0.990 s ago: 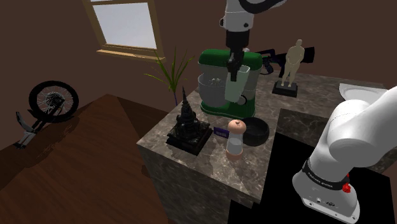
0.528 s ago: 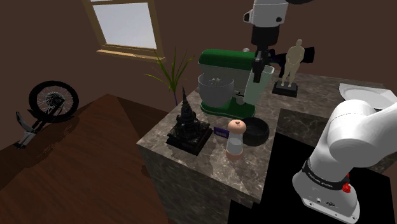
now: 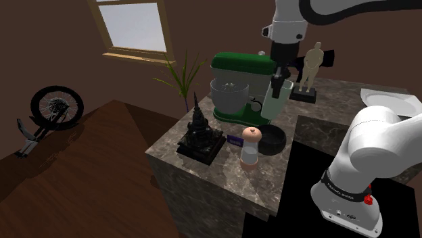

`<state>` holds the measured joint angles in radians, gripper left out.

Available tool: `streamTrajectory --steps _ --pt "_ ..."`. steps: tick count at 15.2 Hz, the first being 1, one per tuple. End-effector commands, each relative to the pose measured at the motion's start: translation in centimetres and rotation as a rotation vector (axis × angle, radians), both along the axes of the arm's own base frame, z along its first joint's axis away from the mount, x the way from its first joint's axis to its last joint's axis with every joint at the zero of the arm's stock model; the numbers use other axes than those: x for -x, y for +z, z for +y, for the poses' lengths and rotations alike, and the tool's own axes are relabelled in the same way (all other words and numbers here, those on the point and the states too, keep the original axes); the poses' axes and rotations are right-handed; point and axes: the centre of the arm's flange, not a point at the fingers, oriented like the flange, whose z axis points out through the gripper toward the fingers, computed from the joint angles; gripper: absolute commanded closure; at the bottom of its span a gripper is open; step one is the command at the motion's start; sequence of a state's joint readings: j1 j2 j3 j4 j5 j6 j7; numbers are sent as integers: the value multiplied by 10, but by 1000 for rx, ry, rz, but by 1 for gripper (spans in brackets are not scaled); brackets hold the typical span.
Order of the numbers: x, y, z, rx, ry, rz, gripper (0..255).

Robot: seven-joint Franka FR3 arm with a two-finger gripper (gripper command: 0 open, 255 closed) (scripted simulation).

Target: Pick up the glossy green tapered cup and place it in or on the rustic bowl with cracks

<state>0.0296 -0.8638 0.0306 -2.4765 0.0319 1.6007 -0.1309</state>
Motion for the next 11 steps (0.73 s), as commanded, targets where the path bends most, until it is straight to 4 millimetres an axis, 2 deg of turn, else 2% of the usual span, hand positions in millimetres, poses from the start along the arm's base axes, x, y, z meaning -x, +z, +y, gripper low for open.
streamTrajectory --steps 1,11 --pt "0 -11 0 0 0 -1 255" --pt "0 -64 0 0 0 -1 255"
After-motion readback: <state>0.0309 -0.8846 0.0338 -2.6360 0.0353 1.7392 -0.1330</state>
